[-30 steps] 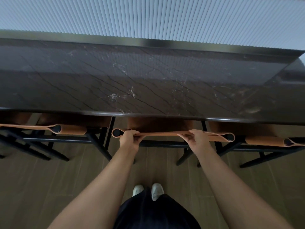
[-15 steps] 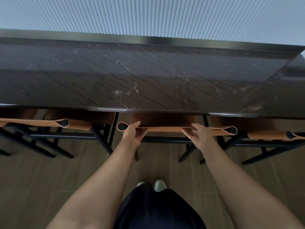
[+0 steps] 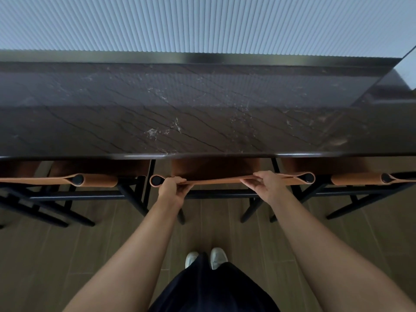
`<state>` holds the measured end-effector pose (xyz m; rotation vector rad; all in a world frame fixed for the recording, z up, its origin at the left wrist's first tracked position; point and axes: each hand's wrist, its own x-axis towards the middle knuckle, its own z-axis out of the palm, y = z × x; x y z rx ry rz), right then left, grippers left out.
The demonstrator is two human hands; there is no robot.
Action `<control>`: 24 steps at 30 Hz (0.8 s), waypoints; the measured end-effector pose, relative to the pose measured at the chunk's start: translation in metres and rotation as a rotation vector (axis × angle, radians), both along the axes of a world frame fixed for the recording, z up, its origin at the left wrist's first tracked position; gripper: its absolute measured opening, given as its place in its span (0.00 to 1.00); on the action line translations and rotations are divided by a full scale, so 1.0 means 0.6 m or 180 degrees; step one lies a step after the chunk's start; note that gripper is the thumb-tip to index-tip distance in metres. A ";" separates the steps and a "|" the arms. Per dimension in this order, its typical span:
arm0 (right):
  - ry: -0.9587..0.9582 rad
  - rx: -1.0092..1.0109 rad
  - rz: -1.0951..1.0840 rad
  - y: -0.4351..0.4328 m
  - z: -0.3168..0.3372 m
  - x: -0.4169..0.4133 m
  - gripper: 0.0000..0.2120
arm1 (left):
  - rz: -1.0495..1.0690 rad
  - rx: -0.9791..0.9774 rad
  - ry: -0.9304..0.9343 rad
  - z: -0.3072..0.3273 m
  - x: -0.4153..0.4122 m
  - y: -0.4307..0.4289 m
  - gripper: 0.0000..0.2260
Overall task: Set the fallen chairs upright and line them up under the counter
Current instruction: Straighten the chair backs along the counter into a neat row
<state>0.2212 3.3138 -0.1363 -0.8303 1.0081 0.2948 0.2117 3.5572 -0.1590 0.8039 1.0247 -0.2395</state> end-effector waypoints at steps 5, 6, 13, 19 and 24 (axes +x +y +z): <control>0.0042 -0.0017 -0.0030 0.002 -0.004 0.012 0.07 | 0.0115 0.0026 0.0151 0.003 0.011 -0.001 0.09; 0.0023 -0.0010 -0.0056 0.003 -0.006 0.011 0.07 | 0.0137 0.0027 0.0168 0.003 0.012 -0.002 0.09; -0.0037 -0.0118 0.0055 0.011 -0.002 -0.007 0.05 | 0.0229 -0.0082 0.0165 0.015 0.008 -0.004 0.04; -0.0075 -0.0225 0.0199 0.009 0.005 -0.036 0.04 | 0.0124 -0.0210 0.0155 0.026 -0.005 -0.004 0.05; -0.0223 -0.0046 0.0000 -0.003 0.000 -0.065 0.07 | -0.0294 -0.0237 0.0035 0.034 -0.031 -0.033 0.12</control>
